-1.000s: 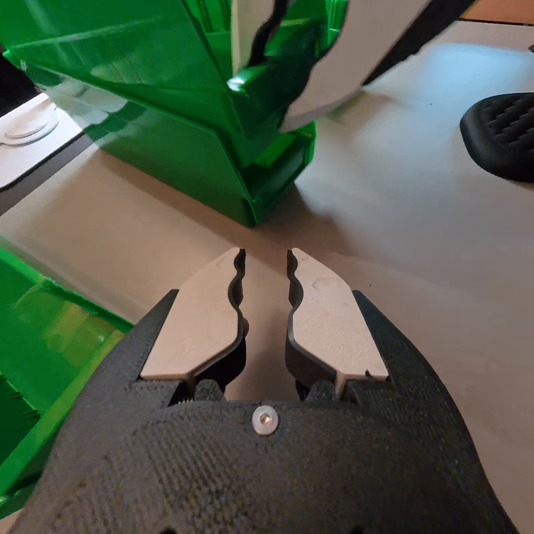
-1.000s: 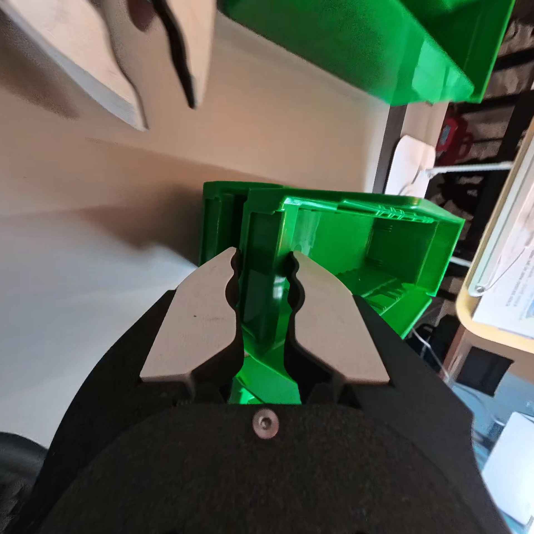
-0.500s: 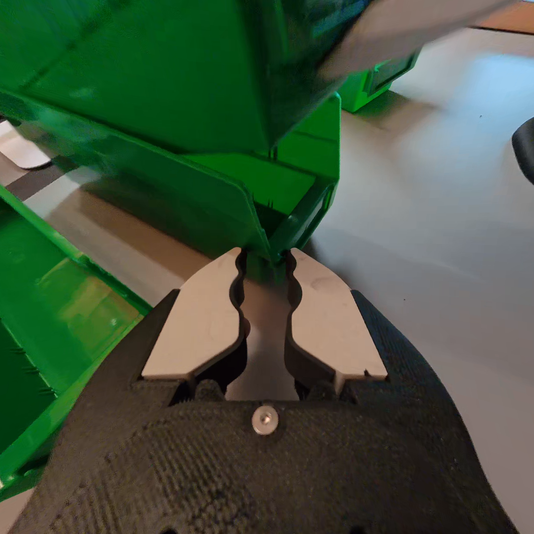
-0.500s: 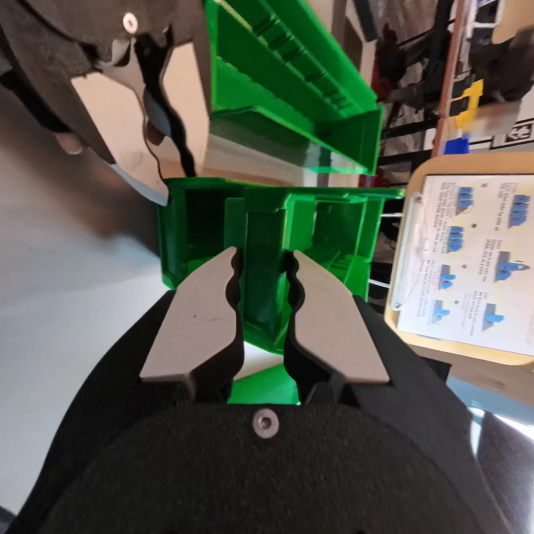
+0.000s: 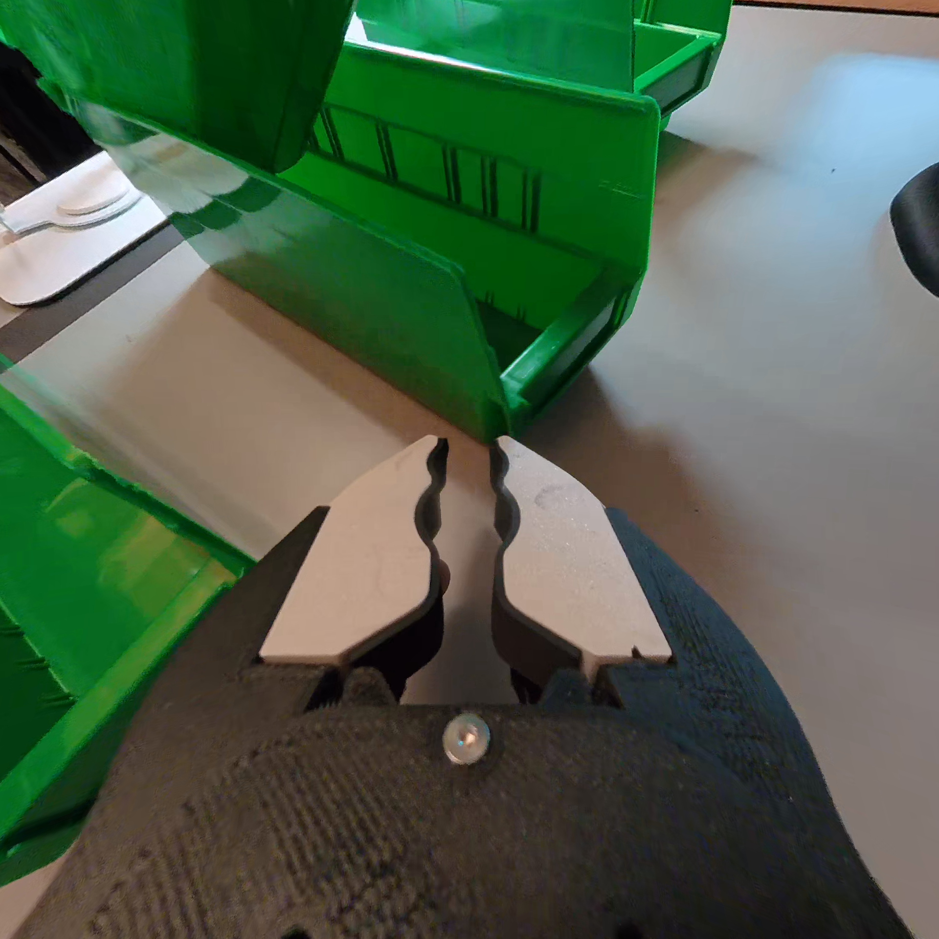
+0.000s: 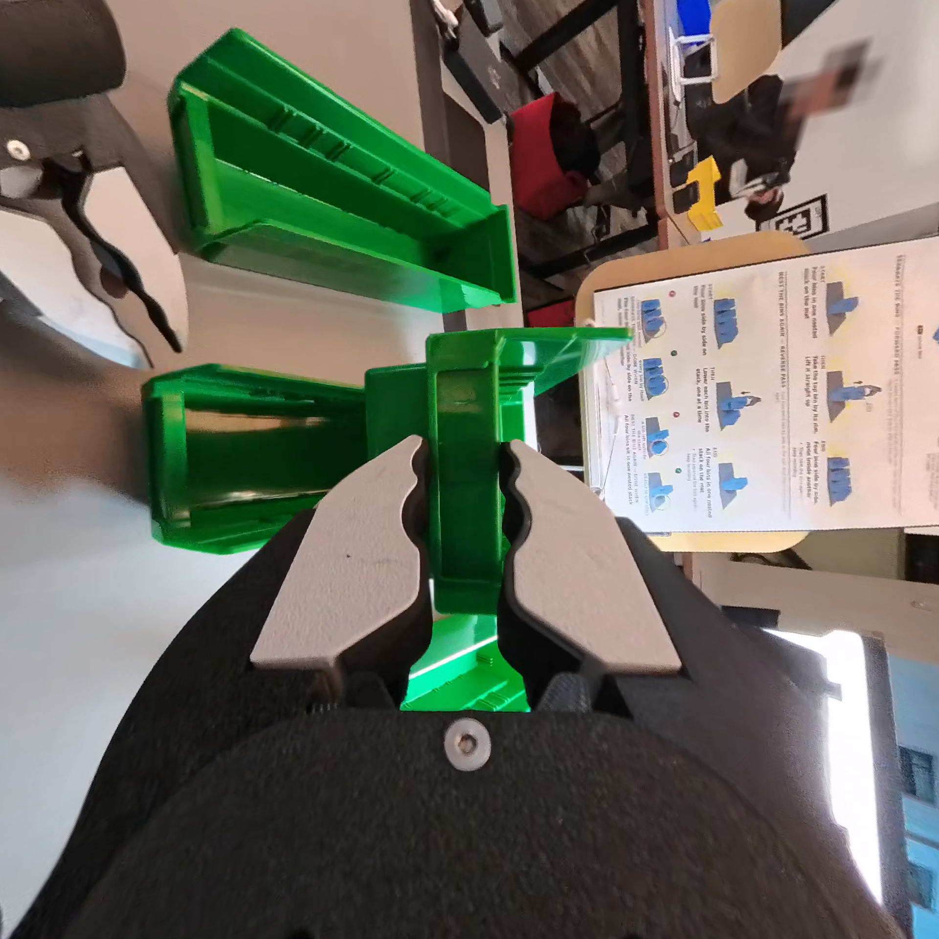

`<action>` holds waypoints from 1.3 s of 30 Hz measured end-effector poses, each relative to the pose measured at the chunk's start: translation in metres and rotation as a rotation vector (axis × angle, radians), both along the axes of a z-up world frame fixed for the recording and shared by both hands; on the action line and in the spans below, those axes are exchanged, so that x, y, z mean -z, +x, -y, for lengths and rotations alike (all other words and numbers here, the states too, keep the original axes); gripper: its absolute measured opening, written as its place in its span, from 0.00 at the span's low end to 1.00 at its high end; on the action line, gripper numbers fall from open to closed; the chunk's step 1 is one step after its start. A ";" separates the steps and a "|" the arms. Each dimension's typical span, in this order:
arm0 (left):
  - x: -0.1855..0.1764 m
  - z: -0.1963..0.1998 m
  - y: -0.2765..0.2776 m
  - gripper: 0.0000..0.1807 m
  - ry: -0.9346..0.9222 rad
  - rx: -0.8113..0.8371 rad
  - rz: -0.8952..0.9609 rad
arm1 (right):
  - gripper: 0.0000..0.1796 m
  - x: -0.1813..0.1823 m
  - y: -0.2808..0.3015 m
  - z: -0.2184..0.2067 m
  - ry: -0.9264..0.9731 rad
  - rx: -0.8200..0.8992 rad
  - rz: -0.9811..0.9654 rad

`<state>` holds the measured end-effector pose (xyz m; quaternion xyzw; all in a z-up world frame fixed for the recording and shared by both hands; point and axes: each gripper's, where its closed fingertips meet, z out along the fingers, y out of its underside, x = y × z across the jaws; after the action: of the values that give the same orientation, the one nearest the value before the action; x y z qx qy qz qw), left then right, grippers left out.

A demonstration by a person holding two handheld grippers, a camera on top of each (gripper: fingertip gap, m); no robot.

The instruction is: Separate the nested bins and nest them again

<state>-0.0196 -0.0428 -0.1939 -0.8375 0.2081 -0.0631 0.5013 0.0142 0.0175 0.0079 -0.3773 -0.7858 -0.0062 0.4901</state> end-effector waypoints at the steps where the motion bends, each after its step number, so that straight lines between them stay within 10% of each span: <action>1: -0.002 0.000 0.000 0.09 0.009 0.000 -0.002 | 0.15 0.003 0.001 0.002 0.003 -0.008 0.007; 15: -0.071 -0.013 0.011 0.20 0.314 0.022 0.015 | 0.16 0.085 0.009 0.050 0.104 -0.186 0.156; 39: -0.050 -0.028 0.023 0.18 0.404 -0.002 -0.263 | 0.17 0.142 0.005 0.031 -0.146 0.053 0.381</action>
<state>0.0035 -0.0151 -0.1435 -0.7212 0.2792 0.0898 0.6275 0.0195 -0.0135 -0.1342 -0.4244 -0.8524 -0.0333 0.3036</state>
